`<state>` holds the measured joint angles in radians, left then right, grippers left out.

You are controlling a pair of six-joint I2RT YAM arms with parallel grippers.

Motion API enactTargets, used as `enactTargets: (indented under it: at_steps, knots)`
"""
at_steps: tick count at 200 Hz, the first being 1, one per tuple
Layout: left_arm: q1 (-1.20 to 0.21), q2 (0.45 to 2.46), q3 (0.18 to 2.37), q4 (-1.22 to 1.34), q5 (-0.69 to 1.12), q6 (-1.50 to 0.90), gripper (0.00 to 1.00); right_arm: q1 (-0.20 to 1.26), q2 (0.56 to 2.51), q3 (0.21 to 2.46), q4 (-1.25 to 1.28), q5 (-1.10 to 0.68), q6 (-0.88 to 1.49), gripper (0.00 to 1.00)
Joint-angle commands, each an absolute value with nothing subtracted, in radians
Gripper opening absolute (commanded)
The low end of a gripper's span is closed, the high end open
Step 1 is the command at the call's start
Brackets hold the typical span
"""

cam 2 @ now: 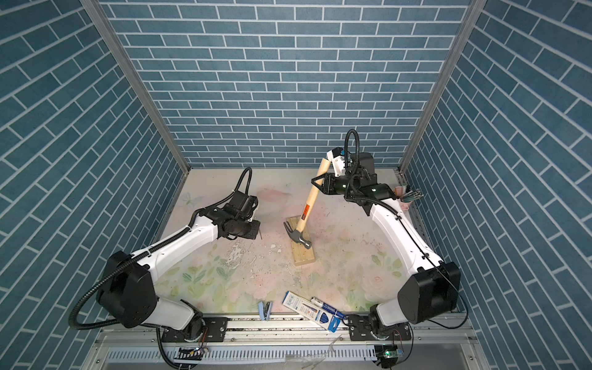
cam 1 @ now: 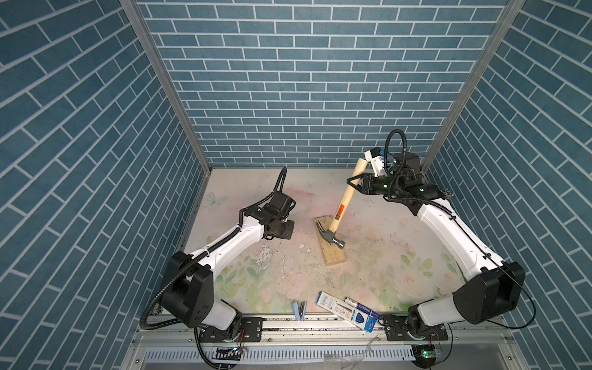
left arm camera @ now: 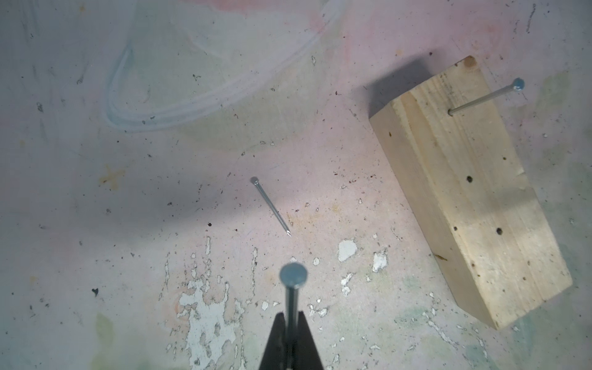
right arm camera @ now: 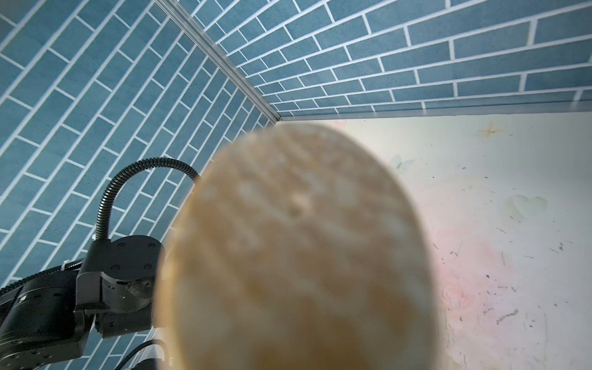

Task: Use a claw hammer to pull out a nail
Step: Place the nail at the center of the board.

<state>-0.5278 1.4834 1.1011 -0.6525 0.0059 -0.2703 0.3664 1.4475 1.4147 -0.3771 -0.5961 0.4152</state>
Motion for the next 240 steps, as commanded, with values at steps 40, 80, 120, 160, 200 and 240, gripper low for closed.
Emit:
enactTargets:
  at_steps: [40, 80, 120, 160, 200, 240]
  knots:
    - [-0.524, 1.558, 1.089, -0.612, -0.109, -0.338, 0.00, 0.433, 1.395, 1.504, -0.478, -0.451, 0.365, 0.00]
    - [-0.525, 1.615, 1.083, -0.587, -0.122, -0.347, 0.00, 0.466, 1.396, 1.523, -0.511, -0.388, 0.328, 0.00]
    - [-0.523, 1.659, 1.074, -0.552, -0.121, -0.352, 0.00, 0.484, 1.392, 1.529, -0.529, -0.351, 0.307, 0.00]
    - [-0.522, 1.705, 1.080, -0.543, -0.121, -0.352, 0.00, 0.492, 1.390, 1.528, -0.535, -0.336, 0.302, 0.00]
    - [-0.522, 1.735, 1.072, -0.532, -0.124, -0.353, 0.00, 0.500, 1.382, 1.526, -0.533, -0.334, 0.298, 0.00]
    - [-0.517, 1.760, 1.069, -0.523, -0.121, -0.354, 0.00, 0.508, 1.378, 1.520, -0.522, -0.334, 0.293, 0.00]
